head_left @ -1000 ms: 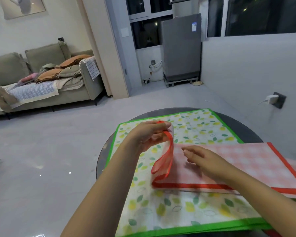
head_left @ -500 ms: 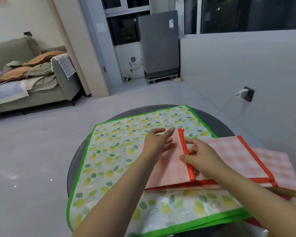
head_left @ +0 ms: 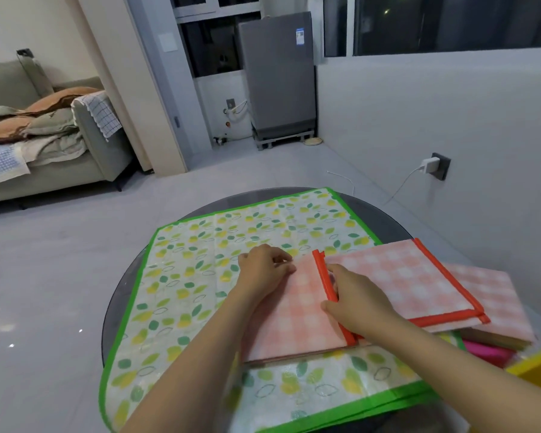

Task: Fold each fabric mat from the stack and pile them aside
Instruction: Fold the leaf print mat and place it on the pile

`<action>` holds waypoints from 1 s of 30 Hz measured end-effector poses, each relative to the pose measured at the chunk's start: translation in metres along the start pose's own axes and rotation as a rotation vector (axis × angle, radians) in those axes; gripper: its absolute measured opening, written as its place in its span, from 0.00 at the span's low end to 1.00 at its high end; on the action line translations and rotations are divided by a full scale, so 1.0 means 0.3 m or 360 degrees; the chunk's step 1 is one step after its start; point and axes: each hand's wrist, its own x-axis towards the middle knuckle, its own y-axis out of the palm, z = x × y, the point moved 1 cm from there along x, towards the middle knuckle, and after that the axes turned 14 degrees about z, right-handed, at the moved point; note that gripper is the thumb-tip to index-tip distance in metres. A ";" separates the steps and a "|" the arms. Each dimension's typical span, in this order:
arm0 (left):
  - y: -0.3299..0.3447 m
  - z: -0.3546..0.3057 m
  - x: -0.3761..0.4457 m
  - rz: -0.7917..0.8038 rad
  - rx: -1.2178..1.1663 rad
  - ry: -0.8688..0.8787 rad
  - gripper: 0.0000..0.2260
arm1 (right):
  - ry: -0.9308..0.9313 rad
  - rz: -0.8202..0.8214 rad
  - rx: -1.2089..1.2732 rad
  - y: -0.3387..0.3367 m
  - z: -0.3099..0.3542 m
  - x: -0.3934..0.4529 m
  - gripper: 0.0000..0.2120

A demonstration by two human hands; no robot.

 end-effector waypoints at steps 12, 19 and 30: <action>-0.153 0.103 -0.216 0.0414 -0.0423 -0.0597 0.10 | -0.0134 -0.0162 0.0124 0.046 0.045 0.177 0.21; -0.147 0.138 -0.300 0.0376 -0.0369 -0.0664 0.15 | -0.0456 -0.0185 -0.0256 0.065 0.112 0.181 0.15; 0.054 0.030 -0.377 0.0185 0.0465 0.0005 0.28 | -0.0398 0.0074 -0.0679 0.144 0.108 -0.054 0.35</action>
